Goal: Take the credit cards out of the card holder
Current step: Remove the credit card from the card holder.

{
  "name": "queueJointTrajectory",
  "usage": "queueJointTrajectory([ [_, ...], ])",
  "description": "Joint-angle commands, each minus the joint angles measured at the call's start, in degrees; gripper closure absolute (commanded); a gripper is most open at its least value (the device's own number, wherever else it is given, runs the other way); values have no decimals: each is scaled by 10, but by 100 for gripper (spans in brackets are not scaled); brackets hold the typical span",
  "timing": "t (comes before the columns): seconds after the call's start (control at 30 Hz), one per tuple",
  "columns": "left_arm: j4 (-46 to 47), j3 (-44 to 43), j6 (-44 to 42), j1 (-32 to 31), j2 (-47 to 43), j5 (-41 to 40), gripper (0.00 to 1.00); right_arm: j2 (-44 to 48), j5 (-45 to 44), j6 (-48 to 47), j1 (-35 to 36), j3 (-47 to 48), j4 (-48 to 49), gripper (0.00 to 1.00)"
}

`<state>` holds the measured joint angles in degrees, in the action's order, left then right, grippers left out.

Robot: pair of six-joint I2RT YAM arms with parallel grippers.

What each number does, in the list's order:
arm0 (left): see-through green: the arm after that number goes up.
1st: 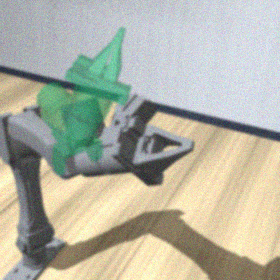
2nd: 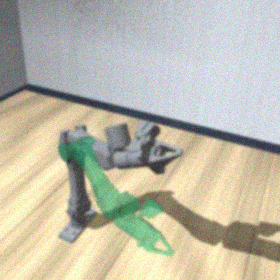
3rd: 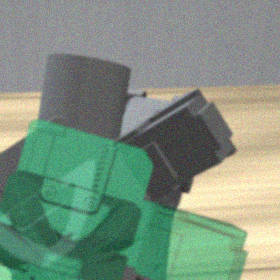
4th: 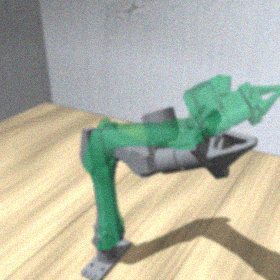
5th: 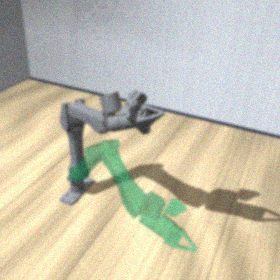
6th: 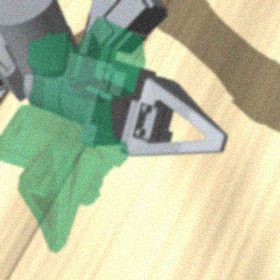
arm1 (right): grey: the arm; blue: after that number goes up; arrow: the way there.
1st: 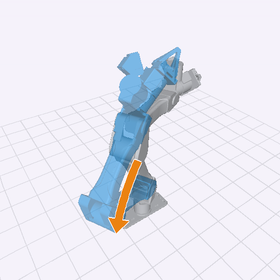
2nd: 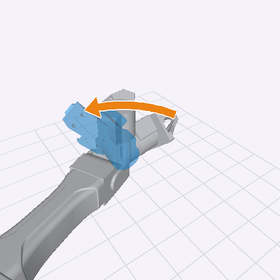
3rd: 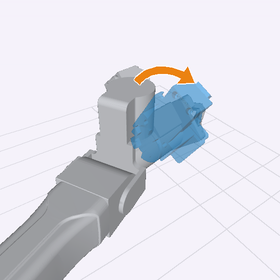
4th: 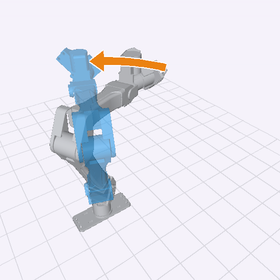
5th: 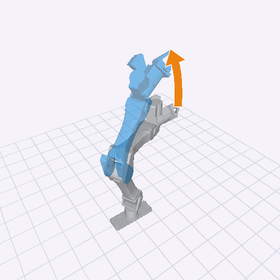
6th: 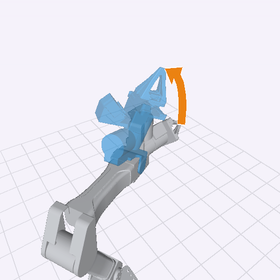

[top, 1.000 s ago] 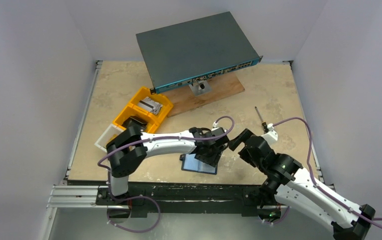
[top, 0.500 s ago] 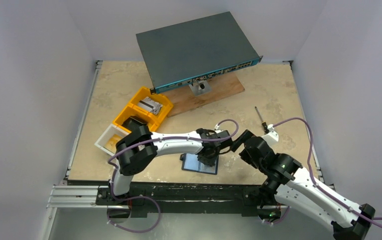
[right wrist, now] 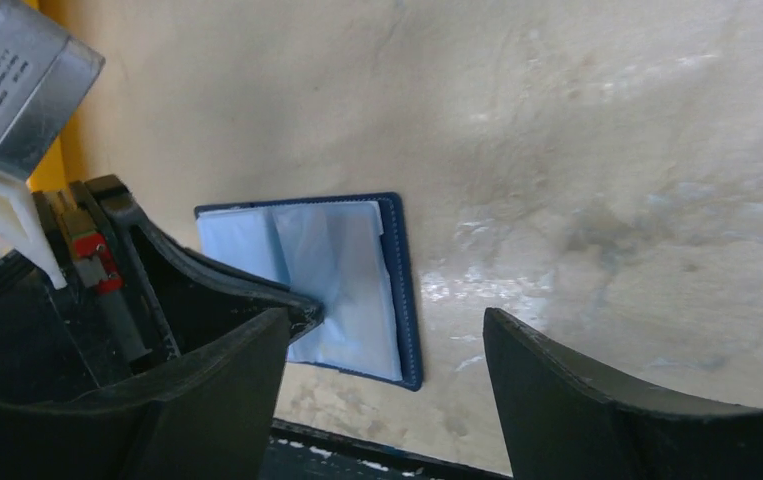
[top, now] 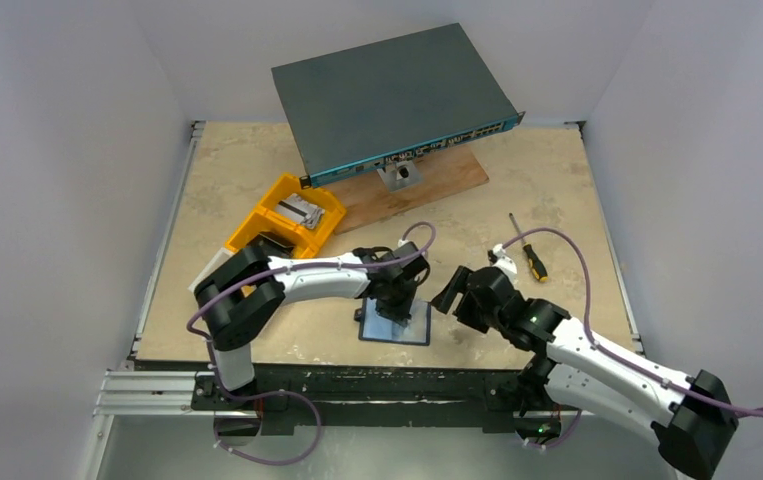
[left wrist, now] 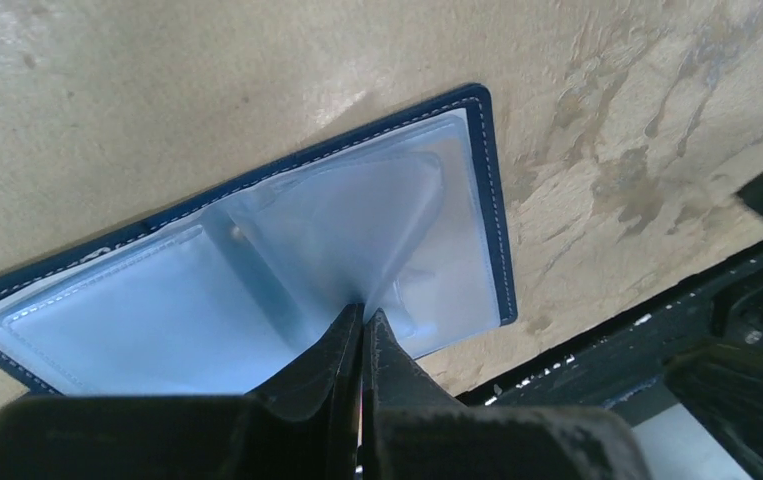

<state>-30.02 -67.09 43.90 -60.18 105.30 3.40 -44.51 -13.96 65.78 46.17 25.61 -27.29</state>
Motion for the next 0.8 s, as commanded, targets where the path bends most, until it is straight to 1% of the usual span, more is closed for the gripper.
queueJointTrajectory([
  [0.0, 88, 47, 25, 26, -51, 81, 100, -37, 80, -56, -1, 0, 139, 32],
  [0.2, 161, 92, 44, 43, -82, 129, 100, -95, 110, -70, -1, 7, 192, 40],
  [0.47, 200, 117, 52, 53, -92, 164, 100, -176, 116, -77, 0, 12, 253, 40],
  [0.6, 207, 126, 49, 53, -99, 167, 100, -216, 121, -72, 0, 12, 269, 41],
  [0.63, 208, 128, 49, 54, -100, 167, 100, -224, 125, -70, 0, 12, 286, 41],
  [0.7, 205, 131, 48, 54, -102, 167, 95, -234, 136, -65, 0, 11, 303, 42],
  [0.73, 204, 134, 49, 54, -107, 165, 90, -238, 138, -62, 0, 11, 307, 42],
  [0.77, 202, 138, 48, 54, -113, 161, 88, -241, 137, -61, 0, 12, 309, 42],
])
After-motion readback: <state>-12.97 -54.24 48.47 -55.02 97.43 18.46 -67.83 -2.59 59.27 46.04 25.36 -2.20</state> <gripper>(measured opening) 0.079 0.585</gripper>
